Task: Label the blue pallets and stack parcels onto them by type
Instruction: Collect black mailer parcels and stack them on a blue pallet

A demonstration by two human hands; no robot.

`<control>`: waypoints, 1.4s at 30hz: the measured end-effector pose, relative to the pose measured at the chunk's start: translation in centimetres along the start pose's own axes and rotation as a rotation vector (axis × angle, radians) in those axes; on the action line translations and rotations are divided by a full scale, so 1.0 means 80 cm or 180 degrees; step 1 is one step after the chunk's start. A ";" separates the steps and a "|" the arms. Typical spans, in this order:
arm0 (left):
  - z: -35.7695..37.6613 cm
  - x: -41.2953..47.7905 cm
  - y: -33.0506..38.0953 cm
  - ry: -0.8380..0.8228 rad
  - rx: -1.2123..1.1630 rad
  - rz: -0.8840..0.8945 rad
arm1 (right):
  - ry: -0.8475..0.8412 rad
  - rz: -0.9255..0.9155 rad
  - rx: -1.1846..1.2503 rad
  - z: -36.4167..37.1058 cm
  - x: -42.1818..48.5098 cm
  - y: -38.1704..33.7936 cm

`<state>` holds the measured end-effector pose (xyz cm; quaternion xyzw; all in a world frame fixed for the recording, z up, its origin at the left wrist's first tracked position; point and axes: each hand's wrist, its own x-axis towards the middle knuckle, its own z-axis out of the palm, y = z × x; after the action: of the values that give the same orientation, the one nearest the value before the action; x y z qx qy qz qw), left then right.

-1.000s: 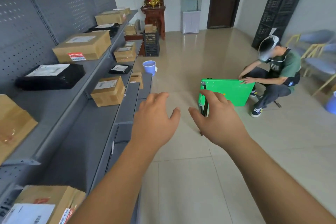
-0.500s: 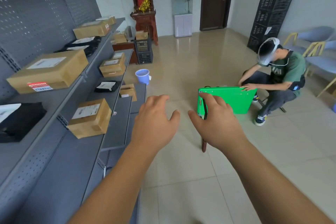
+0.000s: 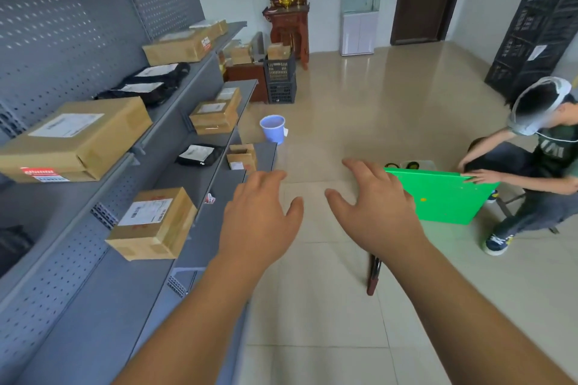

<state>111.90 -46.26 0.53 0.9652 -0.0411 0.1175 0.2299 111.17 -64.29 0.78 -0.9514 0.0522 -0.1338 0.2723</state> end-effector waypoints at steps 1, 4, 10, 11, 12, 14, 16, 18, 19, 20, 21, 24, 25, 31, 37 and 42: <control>0.001 0.013 -0.007 0.0003 0.0008 -0.0027 | -0.0050 -0.0017 -0.0009 0.008 0.014 -0.004; 0.002 0.052 -0.032 0.0075 0.0026 -0.0057 | -0.0171 -0.0112 -0.0030 0.033 0.057 -0.021; -0.020 0.133 -0.098 0.0317 -0.0090 -0.0128 | -0.0198 -0.0367 0.0011 0.088 0.138 -0.095; -0.025 0.144 -0.109 0.0355 -0.0070 -0.0144 | -0.0189 -0.0414 0.0007 0.097 0.149 -0.108; -0.029 0.154 -0.119 0.0390 -0.0056 -0.0171 | -0.0197 -0.0460 0.0007 0.107 0.159 -0.121; -0.038 0.172 -0.142 0.0489 -0.0072 -0.0235 | -0.0216 -0.0550 0.0042 0.126 0.179 -0.145; -0.045 0.183 -0.161 0.0576 -0.0074 -0.0314 | -0.0263 -0.0634 0.0115 0.142 0.194 -0.166; -0.053 0.192 -0.182 0.0628 -0.0056 -0.0443 | -0.0370 -0.0756 0.0165 0.158 0.210 -0.191; -0.058 0.197 -0.192 0.0667 -0.0023 -0.0503 | -0.0404 -0.0834 0.0192 0.166 0.219 -0.203; -0.062 0.201 -0.203 0.0720 0.0006 -0.0569 | -0.0432 -0.0925 0.0225 0.174 0.228 -0.216; -0.067 0.205 -0.213 0.0787 0.0027 -0.0644 | -0.0474 -0.1023 0.0272 0.183 0.237 -0.230; -0.080 0.212 -0.240 0.0983 0.0140 -0.0956 | -0.0682 -0.1327 0.0470 0.207 0.258 -0.270; -0.085 0.213 -0.247 0.1047 0.0179 -0.1103 | -0.0763 -0.1446 0.0518 0.215 0.263 -0.281; -0.112 0.203 -0.277 0.1476 0.0421 -0.1904 | -0.1274 -0.2191 0.0778 0.257 0.288 -0.342; -0.133 0.157 -0.293 0.1855 0.0806 -0.2651 | -0.1670 -0.2810 0.1380 0.286 0.264 -0.396; -0.156 0.105 -0.303 0.2254 0.0952 -0.3073 | -0.2006 -0.3293 0.1864 0.300 0.215 -0.434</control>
<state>120.70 -19.24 2.88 0.7990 0.4962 0.3180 0.1190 135.34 -25.80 3.57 -0.7344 -0.5307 0.0284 0.4221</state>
